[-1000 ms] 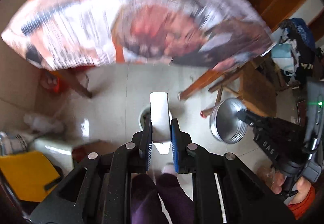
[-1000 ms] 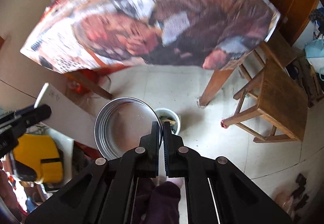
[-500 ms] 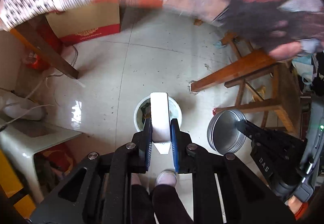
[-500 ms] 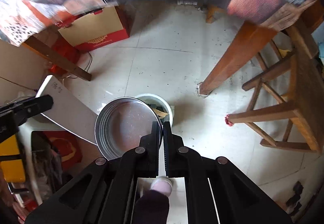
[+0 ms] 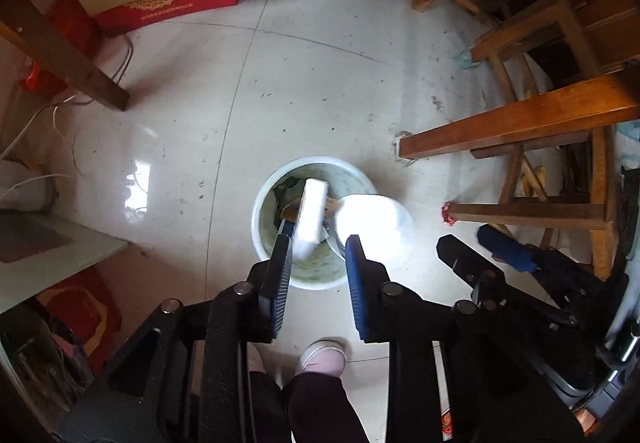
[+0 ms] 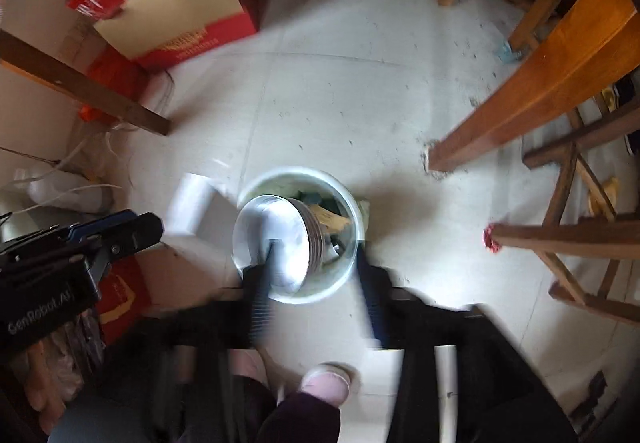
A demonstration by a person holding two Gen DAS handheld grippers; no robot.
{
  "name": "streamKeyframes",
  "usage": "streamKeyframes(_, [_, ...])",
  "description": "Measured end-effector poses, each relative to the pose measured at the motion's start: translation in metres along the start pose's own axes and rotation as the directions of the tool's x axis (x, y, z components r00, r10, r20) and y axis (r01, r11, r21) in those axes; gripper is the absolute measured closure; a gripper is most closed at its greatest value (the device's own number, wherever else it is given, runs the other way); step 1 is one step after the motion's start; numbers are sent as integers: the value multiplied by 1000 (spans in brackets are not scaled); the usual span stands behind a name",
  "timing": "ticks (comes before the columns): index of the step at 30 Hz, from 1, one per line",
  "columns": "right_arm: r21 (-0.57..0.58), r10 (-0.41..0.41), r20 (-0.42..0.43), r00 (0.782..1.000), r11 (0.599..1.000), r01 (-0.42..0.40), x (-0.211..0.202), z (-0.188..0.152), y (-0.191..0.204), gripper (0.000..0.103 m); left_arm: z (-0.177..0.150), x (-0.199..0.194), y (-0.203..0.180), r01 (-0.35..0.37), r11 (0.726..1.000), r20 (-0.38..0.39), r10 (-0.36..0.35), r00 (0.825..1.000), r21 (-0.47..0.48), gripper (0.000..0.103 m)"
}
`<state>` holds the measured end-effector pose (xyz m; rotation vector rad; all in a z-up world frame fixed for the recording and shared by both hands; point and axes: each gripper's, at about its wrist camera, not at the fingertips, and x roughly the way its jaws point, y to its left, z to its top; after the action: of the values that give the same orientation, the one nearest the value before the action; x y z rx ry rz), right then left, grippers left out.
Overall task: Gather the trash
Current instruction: 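Open the left tool to drop the carton while the right tool drops the tin lid, then bring both open tools back to the table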
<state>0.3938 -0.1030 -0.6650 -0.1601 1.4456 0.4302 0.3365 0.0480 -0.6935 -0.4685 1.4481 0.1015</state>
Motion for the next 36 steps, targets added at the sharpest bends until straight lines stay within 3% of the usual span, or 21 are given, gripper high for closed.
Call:
streamKeyframes(9, [-9, 12, 7, 1000, 1000, -12, -49, -9, 12, 58, -5, -46, -13, -20, 998, 17, 19, 1000, 57, 77])
streamKeyframes(17, [-12, -21, 90, 996, 1000, 22, -148, -3, 18, 59, -22, -147, -44, -52, 983, 66, 41, 997, 177, 74])
streamKeyframes(23, [44, -56, 191, 980, 998, 48, -245, 4, 28, 59, -25, -242, -61, -29, 979, 145, 0, 989, 203, 74])
streamKeyframes(29, [75, -66, 326, 943, 996, 44, -350, 8, 47, 58, -25, -345, -79, 2, 969, 261, -68, 963, 249, 74])
streamKeyframes(33, [84, -80, 412, 907, 995, 49, -406, 3, 64, 59, -26, -406, -87, -18, 956, 332, -84, 939, 293, 74])
streamKeyframes(36, [102, -100, 488, 867, 993, 58, -449, 0, 72, 59, -28, -448, -86, -4, 952, 370, -115, 922, 306, 74])
